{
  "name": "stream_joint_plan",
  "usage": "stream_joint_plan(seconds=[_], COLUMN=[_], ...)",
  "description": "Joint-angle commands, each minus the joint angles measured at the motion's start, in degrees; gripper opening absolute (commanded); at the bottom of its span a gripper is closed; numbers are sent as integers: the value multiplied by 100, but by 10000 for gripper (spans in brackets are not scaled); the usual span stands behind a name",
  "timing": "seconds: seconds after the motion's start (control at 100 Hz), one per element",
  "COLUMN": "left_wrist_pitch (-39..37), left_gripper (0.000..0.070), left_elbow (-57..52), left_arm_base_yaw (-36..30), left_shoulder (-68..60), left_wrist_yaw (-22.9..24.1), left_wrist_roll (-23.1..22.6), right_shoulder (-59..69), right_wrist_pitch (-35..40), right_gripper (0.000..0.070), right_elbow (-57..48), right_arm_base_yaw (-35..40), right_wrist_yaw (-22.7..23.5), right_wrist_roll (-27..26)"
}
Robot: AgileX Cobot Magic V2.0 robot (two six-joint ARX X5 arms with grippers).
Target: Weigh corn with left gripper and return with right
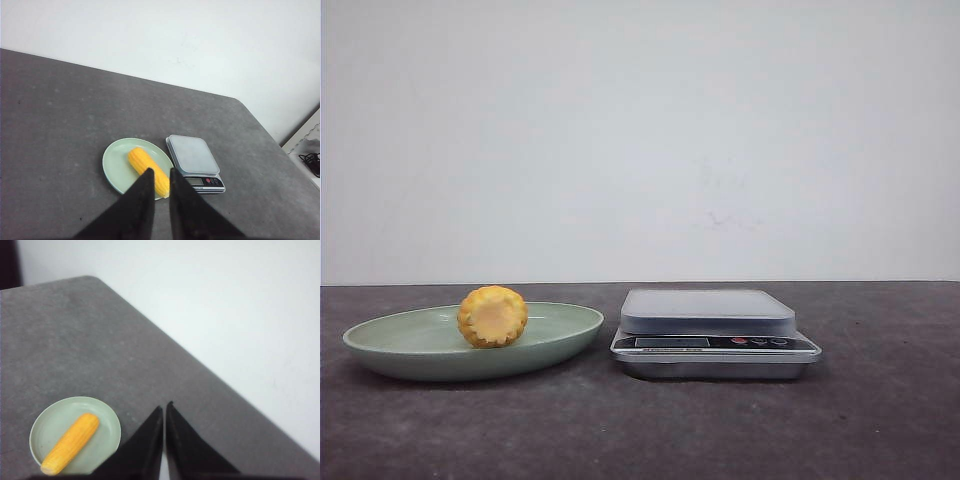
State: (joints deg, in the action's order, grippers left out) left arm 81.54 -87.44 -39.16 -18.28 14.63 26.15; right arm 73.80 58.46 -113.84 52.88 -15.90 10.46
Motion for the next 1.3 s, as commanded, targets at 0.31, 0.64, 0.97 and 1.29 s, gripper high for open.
stream_joint_plan(seconds=[0.31,0.64,0.97,1.29], left_wrist_pitch=[225,225,225,225], left_gripper=[16,16,16,16], left_elbow=[-114,-114,-114,-111], left_arm_base_yaw=[-35,-35,-33,-35], left_shoulder=[0,0,0,0], left_wrist_yaw=[-7,-4,-7,-7], left_wrist_roll=[4,4,2,2], right_shoulder=[-2063,-4758,-6719,-7368], right_wrist_pitch=[-1620,-3512,-5252,-5241], right_gripper=[6,6,6,6], right_elbow=[2411,6933,9903,10876], right_arm_base_yaw=[-1241,-3630,-5086,-5574], right_wrist_yaw=[1104,2199,2194,2216], right_wrist_roll=[238,-345,-1338,-1504])
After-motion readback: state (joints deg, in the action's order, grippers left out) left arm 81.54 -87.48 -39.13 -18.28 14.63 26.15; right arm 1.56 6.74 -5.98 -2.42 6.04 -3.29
